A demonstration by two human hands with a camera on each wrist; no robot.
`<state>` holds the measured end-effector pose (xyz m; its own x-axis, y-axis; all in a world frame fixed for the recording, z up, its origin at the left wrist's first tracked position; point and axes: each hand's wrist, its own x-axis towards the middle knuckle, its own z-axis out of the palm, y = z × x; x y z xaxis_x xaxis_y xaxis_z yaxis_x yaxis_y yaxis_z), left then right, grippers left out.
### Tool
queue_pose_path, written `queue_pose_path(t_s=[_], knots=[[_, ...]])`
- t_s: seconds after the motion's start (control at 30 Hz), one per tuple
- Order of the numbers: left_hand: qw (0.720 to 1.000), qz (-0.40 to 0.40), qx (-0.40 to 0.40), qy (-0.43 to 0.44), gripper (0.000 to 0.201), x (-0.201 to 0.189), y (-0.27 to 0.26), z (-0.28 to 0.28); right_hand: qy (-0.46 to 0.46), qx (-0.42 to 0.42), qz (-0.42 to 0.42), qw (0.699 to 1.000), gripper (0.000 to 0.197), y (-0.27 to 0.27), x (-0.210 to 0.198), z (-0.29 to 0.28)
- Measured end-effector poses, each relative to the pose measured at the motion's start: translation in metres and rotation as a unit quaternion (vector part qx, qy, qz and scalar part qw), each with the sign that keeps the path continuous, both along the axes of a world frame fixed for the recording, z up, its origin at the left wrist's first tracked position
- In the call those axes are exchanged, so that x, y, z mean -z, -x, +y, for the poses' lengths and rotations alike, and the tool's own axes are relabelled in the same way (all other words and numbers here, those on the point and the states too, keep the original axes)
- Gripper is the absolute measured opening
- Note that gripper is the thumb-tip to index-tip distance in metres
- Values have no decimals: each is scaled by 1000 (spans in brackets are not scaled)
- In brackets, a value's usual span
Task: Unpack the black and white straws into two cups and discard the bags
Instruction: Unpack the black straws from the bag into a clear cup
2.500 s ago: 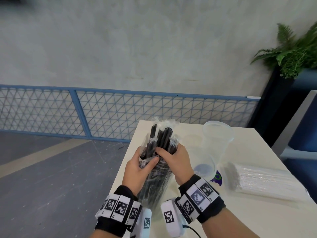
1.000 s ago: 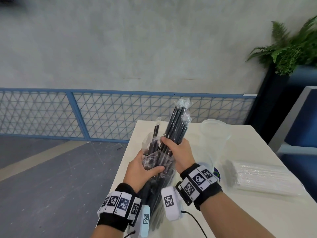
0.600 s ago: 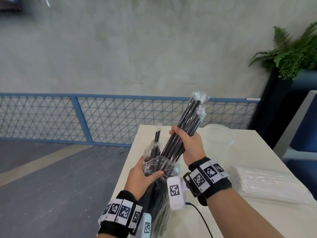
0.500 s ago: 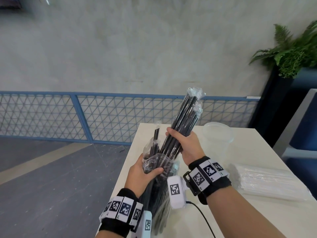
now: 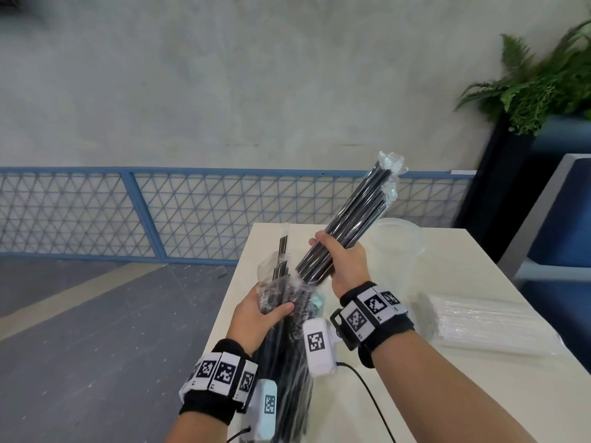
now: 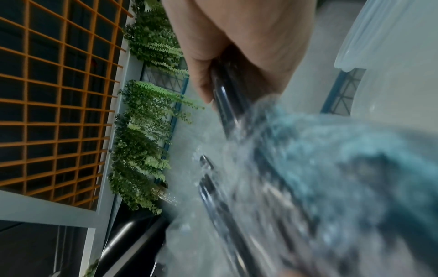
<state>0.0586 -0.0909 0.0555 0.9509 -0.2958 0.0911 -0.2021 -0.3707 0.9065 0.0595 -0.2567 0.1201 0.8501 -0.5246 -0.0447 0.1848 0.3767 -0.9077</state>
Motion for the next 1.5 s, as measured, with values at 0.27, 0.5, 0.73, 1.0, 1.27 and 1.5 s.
queue_pose_path(t_s=[0.27, 0.5, 0.73, 1.0, 1.27, 1.5], knots=[[999, 11, -34, -3, 48, 15, -7, -1, -31, 102, -24, 994, 19, 5, -9, -21], [998, 21, -62, -3, 52, 17, -8, 1, 53, 186, -30, 981, 17, 10, -14, -37], [998, -3, -61, 23, 48, 8, -1, 1, 207, 149, 33, 966, 25, 16, 18, -31], [996, -1, -63, 66, 44, 1, 6, -2, 232, 137, 76, 960, 31, 23, 44, -28], [993, -17, -45, 112, 42, -7, 9, -5, 338, 213, -18, 917, 38, 33, 29, -21], [982, -9, -41, 182, 39, -3, 9, -9, 546, -57, -41, 835, 14, 43, -2, 6]])
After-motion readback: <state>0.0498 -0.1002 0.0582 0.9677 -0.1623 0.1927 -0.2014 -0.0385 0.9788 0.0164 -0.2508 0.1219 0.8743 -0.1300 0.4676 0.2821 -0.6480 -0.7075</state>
